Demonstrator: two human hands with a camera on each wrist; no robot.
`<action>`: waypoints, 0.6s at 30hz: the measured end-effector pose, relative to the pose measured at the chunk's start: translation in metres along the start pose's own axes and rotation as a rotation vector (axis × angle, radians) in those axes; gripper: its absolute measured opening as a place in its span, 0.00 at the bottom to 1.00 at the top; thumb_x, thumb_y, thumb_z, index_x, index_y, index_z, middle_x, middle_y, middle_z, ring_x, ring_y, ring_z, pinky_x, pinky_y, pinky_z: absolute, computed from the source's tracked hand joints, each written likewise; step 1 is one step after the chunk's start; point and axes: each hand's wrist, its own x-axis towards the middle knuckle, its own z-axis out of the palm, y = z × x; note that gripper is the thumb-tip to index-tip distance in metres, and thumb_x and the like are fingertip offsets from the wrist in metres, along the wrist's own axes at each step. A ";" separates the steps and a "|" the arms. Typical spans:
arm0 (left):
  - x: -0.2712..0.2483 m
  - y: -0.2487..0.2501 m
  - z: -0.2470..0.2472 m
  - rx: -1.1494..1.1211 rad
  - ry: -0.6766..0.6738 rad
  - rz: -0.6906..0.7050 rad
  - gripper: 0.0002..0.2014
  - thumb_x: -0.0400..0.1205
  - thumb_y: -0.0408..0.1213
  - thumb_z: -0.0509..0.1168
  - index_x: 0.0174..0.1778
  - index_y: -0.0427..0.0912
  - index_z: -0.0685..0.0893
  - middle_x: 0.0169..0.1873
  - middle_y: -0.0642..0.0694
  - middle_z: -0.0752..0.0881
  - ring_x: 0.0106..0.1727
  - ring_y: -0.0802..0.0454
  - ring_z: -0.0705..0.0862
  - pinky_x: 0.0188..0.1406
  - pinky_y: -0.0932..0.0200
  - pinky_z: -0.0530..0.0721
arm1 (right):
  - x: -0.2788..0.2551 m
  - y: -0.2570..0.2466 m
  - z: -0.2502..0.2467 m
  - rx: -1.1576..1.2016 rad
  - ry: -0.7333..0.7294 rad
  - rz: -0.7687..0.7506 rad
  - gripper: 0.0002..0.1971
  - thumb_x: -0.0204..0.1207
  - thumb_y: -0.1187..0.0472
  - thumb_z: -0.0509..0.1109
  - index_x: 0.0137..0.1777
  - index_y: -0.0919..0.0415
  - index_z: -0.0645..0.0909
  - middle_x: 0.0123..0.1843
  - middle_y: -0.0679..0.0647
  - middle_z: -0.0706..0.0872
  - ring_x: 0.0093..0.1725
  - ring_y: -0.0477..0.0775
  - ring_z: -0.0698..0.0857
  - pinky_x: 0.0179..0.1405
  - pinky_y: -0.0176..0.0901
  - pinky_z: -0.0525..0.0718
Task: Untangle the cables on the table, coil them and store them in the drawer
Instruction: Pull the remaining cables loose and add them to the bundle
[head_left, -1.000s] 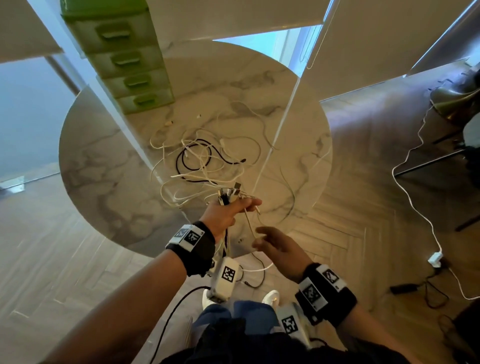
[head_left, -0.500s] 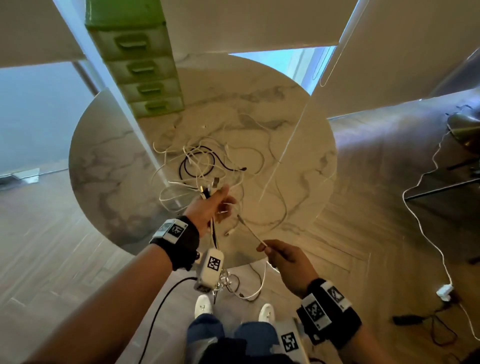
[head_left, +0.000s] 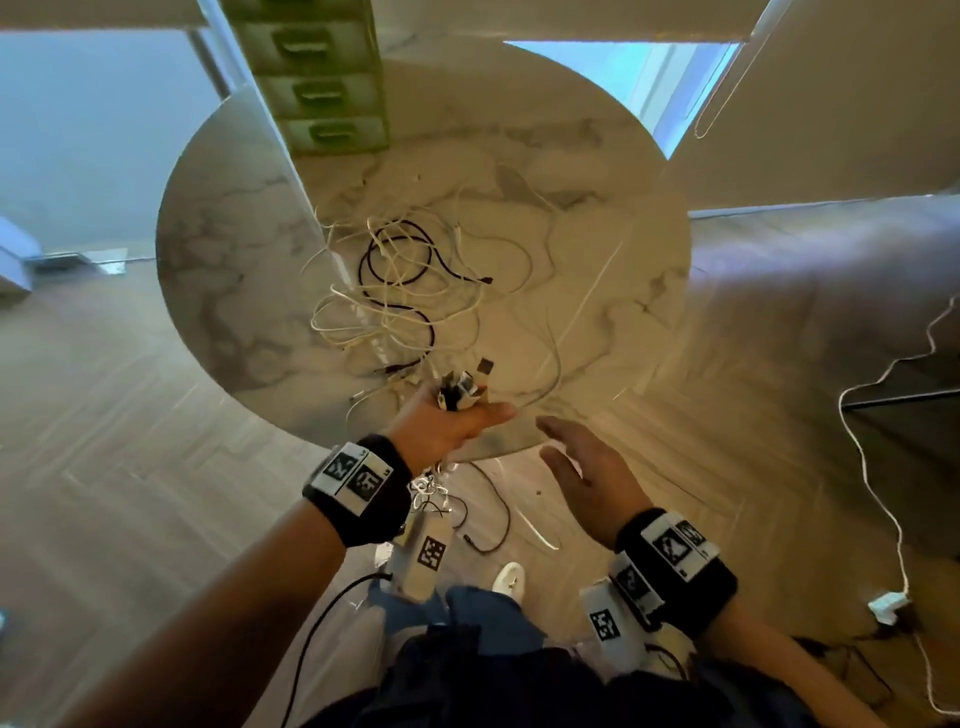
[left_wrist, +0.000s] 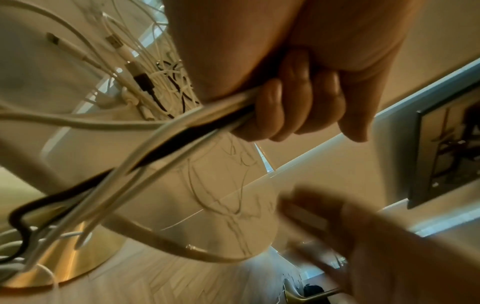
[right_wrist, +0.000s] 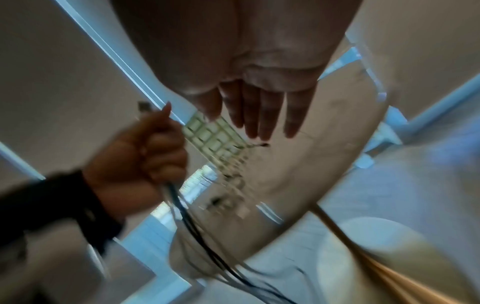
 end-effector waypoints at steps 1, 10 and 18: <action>-0.004 -0.004 0.008 -0.002 0.010 -0.015 0.14 0.74 0.39 0.75 0.29 0.44 0.76 0.21 0.57 0.78 0.23 0.61 0.76 0.27 0.69 0.75 | 0.002 -0.015 -0.008 0.057 0.061 -0.098 0.21 0.83 0.55 0.57 0.75 0.55 0.68 0.73 0.48 0.74 0.72 0.45 0.72 0.70 0.32 0.67; -0.036 -0.007 0.057 -0.043 0.148 0.021 0.16 0.70 0.14 0.66 0.34 0.41 0.76 0.23 0.56 0.82 0.27 0.67 0.81 0.30 0.72 0.78 | -0.015 -0.046 -0.018 -0.088 -0.084 -0.592 0.25 0.82 0.56 0.49 0.77 0.62 0.64 0.80 0.55 0.65 0.78 0.44 0.63 0.79 0.39 0.57; -0.052 0.019 0.073 -0.173 0.156 0.134 0.09 0.72 0.33 0.74 0.36 0.41 0.78 0.26 0.45 0.78 0.28 0.50 0.76 0.30 0.63 0.73 | -0.013 -0.031 -0.035 0.576 -0.468 -0.300 0.51 0.74 0.55 0.71 0.78 0.44 0.30 0.82 0.50 0.58 0.80 0.44 0.61 0.79 0.50 0.65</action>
